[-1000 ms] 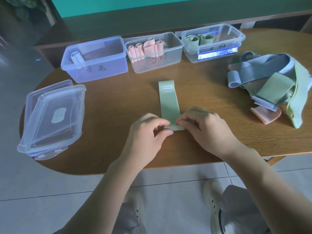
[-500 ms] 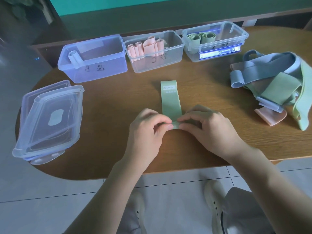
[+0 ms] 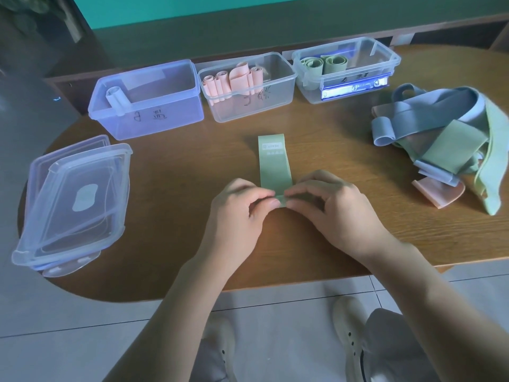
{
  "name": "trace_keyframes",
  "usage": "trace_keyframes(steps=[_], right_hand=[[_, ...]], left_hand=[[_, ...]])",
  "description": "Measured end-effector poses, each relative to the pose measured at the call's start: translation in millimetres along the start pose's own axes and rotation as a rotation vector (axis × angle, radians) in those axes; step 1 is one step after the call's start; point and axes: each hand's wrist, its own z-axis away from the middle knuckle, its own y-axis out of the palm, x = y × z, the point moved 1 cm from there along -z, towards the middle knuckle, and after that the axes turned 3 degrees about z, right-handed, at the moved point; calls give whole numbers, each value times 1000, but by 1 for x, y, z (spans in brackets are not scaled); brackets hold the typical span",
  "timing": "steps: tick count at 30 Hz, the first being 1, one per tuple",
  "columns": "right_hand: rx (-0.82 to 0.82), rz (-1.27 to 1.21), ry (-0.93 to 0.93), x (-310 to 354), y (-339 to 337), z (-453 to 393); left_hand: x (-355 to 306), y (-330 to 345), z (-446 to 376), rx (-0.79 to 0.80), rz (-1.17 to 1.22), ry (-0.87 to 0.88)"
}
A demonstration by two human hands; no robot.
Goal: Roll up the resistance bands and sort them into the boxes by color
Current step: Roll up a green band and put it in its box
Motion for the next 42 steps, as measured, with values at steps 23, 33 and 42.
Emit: trace_keyframes(steps=[23,33,42], right_hand=[[-13,49,25,1,7,-13],[-1,149,83,-1,9,-22],[-105,45,39,-3,17,-25]], left_hand=[[5,7,-12,-9,-23,-49],[4,9,-17,-92,-13,-31],[11,10,-25,14,1,-116]])
